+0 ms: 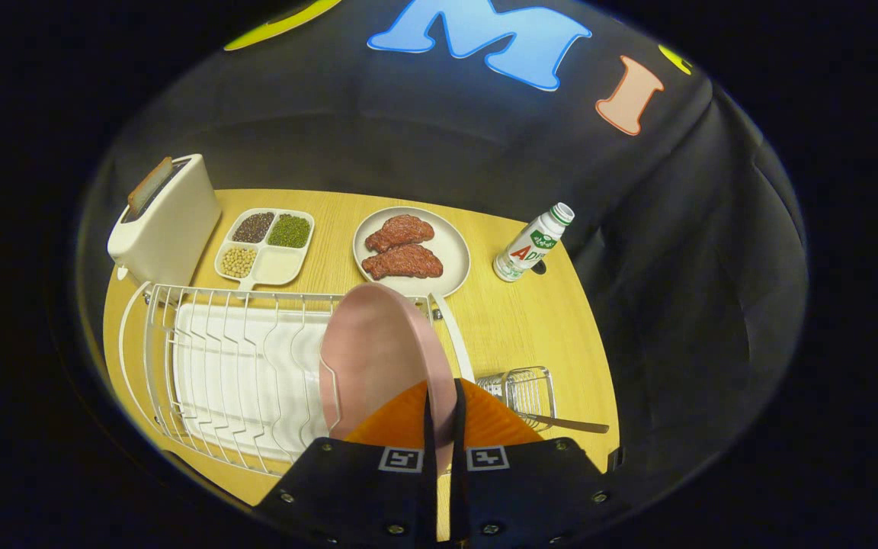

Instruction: Take the plate from the dish rack, then take the spoon from the basket and place it into the plate.

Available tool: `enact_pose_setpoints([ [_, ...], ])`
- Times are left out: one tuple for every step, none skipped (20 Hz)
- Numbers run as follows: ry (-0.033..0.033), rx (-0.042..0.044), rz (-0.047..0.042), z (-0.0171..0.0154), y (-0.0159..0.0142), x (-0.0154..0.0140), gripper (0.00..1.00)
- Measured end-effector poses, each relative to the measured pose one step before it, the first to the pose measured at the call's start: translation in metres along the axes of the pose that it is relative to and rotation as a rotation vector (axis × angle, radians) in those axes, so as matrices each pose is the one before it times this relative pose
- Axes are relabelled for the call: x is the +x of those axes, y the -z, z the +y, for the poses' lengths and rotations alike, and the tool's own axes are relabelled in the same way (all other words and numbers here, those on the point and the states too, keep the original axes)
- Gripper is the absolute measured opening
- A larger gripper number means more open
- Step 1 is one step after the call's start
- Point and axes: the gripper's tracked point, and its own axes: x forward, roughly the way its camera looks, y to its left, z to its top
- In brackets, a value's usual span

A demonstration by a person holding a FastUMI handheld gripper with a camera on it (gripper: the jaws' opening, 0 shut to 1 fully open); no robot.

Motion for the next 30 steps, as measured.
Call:
enact_pose_setpoints([
  [0.01553, -0.00874, -0.00619, -0.00353, -0.00426, -0.00404, 0.06],
  [0.00749, -0.01232, -0.00908, -0.00064, -0.00341, -0.00180, 0.06],
  [0.00778, -0.01612, 0.00593, -0.00049, 0.00072, -0.00176, 0.06],
  [0.01449, -0.00882, 0.00058, -0.00182, -0.00088, -0.00231, 0.07],
  [0.02623, -0.00458, -0.01992, -0.00642, -0.00559, -0.00247, 0.06],
  [0.02082, -0.00390, -0.01382, -0.00501, -0.00449, -0.00309, 0.07],
  [0.00630, -0.00399, -0.01145, -0.00460, -0.00495, -0.00517, 0.06],
  [-0.01099, 0.00741, -0.00497, -0.00024, -0.00316, -0.00227, 0.06],
  [-0.01281, 0.01265, -0.00095, -0.00246, -0.00084, -0.00311, 0.06],
  [-0.01177, 0.01187, -0.00315, -0.00479, -0.00043, -0.00353, 0.07],
  [-0.01145, 0.00753, -0.00536, -0.00458, 0.00060, -0.00394, 0.07],
  [-0.01535, 0.01032, -0.01322, -0.00524, 0.00081, -0.00357, 0.06],
  [-0.01936, 0.01075, -0.00247, -0.00551, 0.00297, -0.00509, 0.06],
  [-0.02252, 0.01890, -0.00143, -0.00554, 0.00468, -0.00540, 0.07],
  [-0.01989, 0.02202, -0.00166, -0.00650, 0.00430, -0.00602, 0.06],
  [-0.01385, 0.01909, -0.00441, -0.00932, 0.00470, -0.00476, 0.06],
  [-0.00657, 0.01415, -0.00500, -0.00947, 0.00425, -0.00640, 0.06],
  [-0.00579, 0.01376, -0.00621, -0.00897, 0.00527, -0.00443, 0.06],
  [-0.00914, 0.01155, -0.00159, -0.00811, 0.00560, -0.00485, 0.06],
  [-0.01152, 0.01628, 0.00272, -0.00767, 0.00643, -0.00437, 0.06],
  [-0.01531, 0.01310, 0.00431, -0.00624, 0.00604, -0.00340, 0.06],
  [-0.01451, 0.01376, 0.00468, -0.00646, 0.00714, -0.00331, 0.06],
  [-0.01105, 0.00781, 0.00701, -0.00709, 0.00712, -0.00376, 0.06],
  [-0.01237, 0.00483, 0.00342, -0.00528, 0.00729, -0.00259, 0.06],
  [-0.01337, 0.00524, 0.00433, -0.00493, 0.00766, -0.00419, 0.06],
  [-0.02034, 0.00032, -0.00078, -0.00240, 0.00871, -0.00351, 0.06],
  [-0.02487, -0.00591, -0.00320, -0.00058, 0.00988, -0.00296, 0.06],
  [-0.02115, -0.00103, 0.00223, -0.00095, 0.01287, -0.00178, 0.06],
  [-0.01905, -0.00463, 0.00778, 0.00020, 0.01355, -0.00126, 0.06],
  [-0.01890, -0.00900, 0.01437, 0.00038, 0.01569, 0.00016, 0.06],
])
